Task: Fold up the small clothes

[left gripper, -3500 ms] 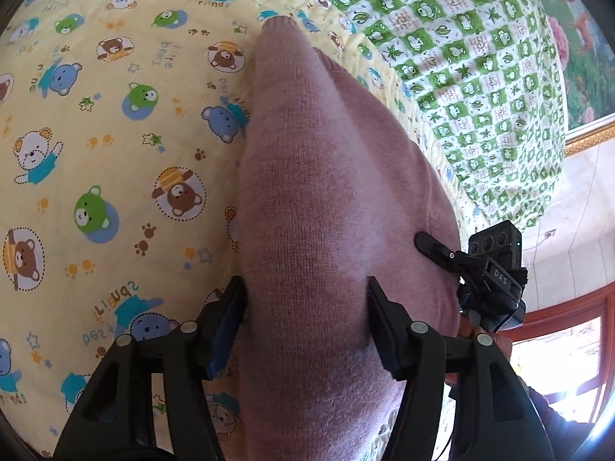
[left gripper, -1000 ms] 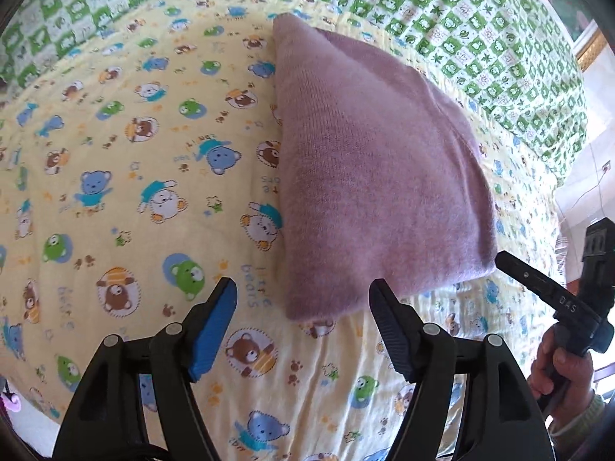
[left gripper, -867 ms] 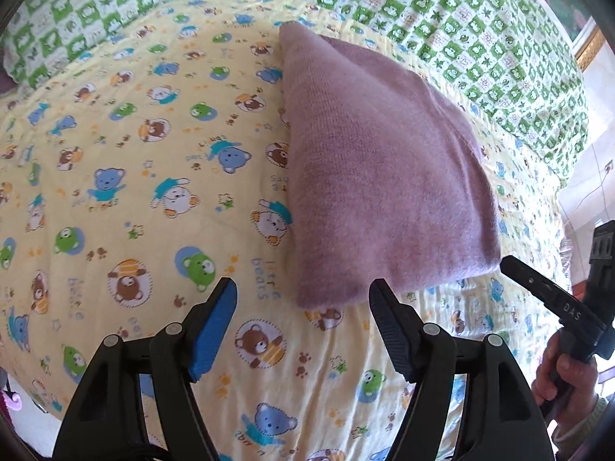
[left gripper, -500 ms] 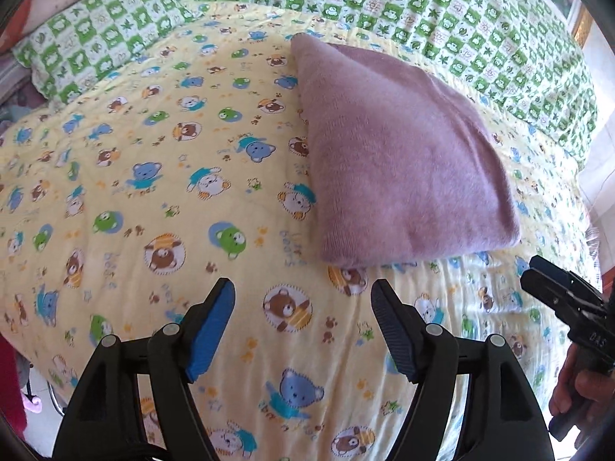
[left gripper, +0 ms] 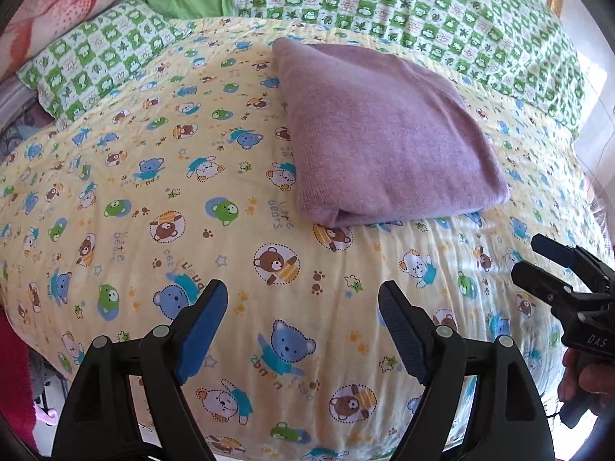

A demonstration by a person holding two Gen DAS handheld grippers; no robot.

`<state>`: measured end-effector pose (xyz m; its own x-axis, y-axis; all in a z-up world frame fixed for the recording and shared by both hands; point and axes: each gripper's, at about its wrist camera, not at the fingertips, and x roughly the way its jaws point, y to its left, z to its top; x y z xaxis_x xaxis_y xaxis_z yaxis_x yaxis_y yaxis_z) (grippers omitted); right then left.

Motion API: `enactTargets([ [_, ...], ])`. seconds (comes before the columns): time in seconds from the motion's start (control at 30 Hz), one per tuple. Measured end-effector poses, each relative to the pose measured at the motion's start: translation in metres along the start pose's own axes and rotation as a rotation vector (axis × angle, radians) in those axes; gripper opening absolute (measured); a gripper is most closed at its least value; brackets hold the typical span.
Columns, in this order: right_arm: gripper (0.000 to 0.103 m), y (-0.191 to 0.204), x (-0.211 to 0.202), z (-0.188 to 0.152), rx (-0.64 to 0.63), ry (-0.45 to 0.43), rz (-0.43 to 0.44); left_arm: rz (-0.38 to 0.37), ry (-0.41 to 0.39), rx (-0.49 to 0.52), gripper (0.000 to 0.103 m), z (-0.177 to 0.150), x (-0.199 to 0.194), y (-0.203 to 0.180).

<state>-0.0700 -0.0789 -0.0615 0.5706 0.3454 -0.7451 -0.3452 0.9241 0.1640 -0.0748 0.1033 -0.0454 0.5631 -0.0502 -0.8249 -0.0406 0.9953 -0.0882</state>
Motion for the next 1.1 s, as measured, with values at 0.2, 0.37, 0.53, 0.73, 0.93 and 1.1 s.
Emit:
enactTargets([
  [0.2,0.087,0.006,-0.008,-0.005,-0.038,-0.031,-0.018,0.037,-0.05,0.049,0.083,0.008,-0.012,-0.008],
  [0.37,0.087,0.01,-0.019,0.003,-0.051,-0.082,-0.031,0.048,-0.112,0.07,0.085,0.021,-0.031,-0.014],
  [0.53,0.095,0.015,-0.039,0.019,-0.062,-0.173,-0.043,0.055,-0.175,0.073,0.091,0.033,-0.045,-0.019],
  [0.73,0.102,0.018,-0.044,0.03,-0.073,-0.247,-0.057,0.069,-0.165,0.051,0.094,0.036,-0.036,-0.021],
  [0.93,0.102,0.018,-0.024,0.026,-0.067,-0.214,-0.085,0.097,-0.149,0.049,0.094,0.033,-0.016,-0.018],
  [1.1,0.102,0.01,-0.002,0.02,-0.024,-0.183,-0.098,0.12,-0.14,0.024,0.094,0.034,0.0,-0.011],
])
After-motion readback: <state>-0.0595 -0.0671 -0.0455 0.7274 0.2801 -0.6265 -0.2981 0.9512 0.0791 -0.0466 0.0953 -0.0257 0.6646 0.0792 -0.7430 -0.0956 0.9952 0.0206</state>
